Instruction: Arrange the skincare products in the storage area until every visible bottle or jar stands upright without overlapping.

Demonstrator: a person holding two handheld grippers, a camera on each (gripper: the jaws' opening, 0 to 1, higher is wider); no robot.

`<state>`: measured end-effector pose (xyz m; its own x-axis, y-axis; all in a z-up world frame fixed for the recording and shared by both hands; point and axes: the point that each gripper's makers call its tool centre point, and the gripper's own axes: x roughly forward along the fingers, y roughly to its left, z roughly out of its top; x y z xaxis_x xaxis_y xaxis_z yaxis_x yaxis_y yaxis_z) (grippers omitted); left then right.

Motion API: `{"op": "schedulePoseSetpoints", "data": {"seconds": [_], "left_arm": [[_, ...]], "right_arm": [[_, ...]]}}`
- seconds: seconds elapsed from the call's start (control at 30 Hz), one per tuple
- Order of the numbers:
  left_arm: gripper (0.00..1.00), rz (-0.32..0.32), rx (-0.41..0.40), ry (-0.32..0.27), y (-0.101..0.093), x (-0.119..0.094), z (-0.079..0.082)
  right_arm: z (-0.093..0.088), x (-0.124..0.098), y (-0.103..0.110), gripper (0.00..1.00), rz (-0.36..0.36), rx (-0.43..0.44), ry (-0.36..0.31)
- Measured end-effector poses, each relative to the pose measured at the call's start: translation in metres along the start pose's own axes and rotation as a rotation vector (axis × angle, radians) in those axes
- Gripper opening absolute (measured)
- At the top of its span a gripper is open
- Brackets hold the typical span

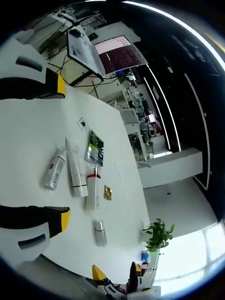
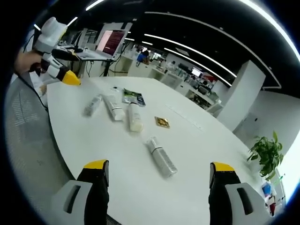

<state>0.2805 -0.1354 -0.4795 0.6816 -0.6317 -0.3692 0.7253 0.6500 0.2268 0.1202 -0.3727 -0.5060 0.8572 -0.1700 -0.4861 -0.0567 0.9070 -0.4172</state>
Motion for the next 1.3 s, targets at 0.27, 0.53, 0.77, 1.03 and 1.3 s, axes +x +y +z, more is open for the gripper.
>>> {"op": "schedulePoseSetpoints", "data": {"seconds": [0.27, 0.53, 0.77, 1.03, 1.3], "left_arm": [[0.86, -0.027, 0.019, -0.01, -0.006, -0.001, 0.003], [0.86, -0.064, -0.012, -0.027, -0.012, -0.001, 0.004], [0.83, -0.108, -0.031, -0.023, -0.019, -0.003, 0.003], [0.72, -0.169, 0.028, -0.009, -0.032, -0.004, 0.002], [0.72, -0.215, 0.016, 0.01, -0.042, -0.005, -0.001]], "right_arm": [[0.001, -0.002, -0.003, 0.9, -0.006, 0.004, -0.009], [0.0, -0.002, -0.002, 0.91, -0.004, 0.01, -0.003], [-0.006, -0.001, -0.004, 0.91, -0.007, 0.029, 0.029], [-0.014, 0.002, -0.006, 0.89, -0.016, 0.028, 0.055], [-0.019, 0.003, -0.004, 0.89, -0.003, 0.029, 0.084]]}}
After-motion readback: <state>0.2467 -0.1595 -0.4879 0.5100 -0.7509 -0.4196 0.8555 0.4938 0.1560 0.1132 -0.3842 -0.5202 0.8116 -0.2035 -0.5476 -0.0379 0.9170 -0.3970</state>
